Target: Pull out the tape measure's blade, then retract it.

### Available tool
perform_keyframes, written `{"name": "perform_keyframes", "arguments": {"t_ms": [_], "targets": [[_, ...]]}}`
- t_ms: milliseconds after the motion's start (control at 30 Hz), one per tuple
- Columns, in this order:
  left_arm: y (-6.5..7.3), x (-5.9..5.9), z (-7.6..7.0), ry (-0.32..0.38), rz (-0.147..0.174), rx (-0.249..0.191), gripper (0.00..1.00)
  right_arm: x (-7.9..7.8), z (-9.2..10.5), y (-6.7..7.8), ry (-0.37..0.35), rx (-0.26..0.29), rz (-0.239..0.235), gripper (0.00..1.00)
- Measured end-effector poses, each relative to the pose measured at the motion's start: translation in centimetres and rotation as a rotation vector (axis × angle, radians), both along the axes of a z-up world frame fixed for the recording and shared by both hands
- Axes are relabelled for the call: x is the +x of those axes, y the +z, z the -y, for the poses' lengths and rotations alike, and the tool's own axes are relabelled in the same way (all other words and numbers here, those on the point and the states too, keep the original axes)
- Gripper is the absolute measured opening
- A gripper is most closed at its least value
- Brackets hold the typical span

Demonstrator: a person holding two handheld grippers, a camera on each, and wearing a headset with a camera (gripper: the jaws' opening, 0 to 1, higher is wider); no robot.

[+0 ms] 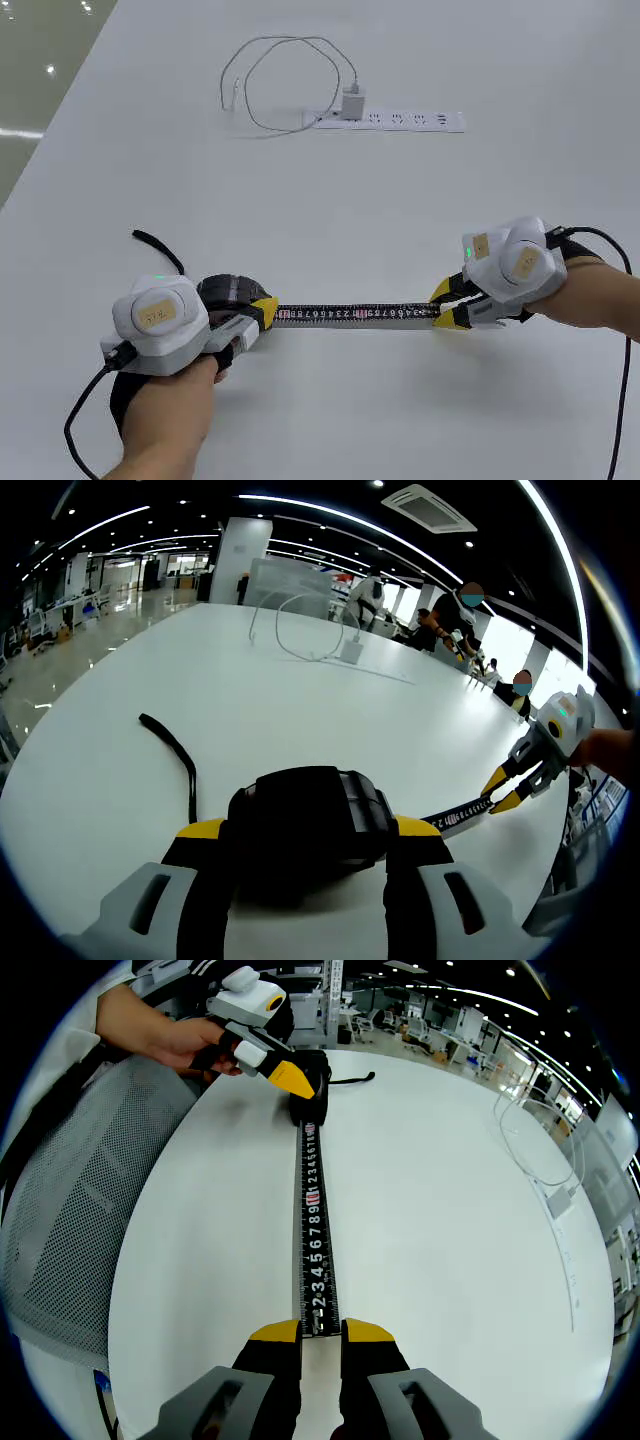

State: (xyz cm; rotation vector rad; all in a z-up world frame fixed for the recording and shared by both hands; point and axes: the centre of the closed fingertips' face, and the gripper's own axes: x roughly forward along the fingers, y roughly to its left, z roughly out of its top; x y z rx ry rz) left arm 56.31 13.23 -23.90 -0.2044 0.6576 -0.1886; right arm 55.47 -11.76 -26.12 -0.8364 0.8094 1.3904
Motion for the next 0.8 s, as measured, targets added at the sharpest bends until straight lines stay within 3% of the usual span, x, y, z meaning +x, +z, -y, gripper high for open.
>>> {"name": "perform_keyframes", "arguments": {"t_ms": [800], "targets": [[0.1, 0.1, -0.1, 0.008, -0.002, -0.037, 0.58, 0.2, -2.3, 0.2, 0.010, 0.032, -0.007, 0.10]]}}
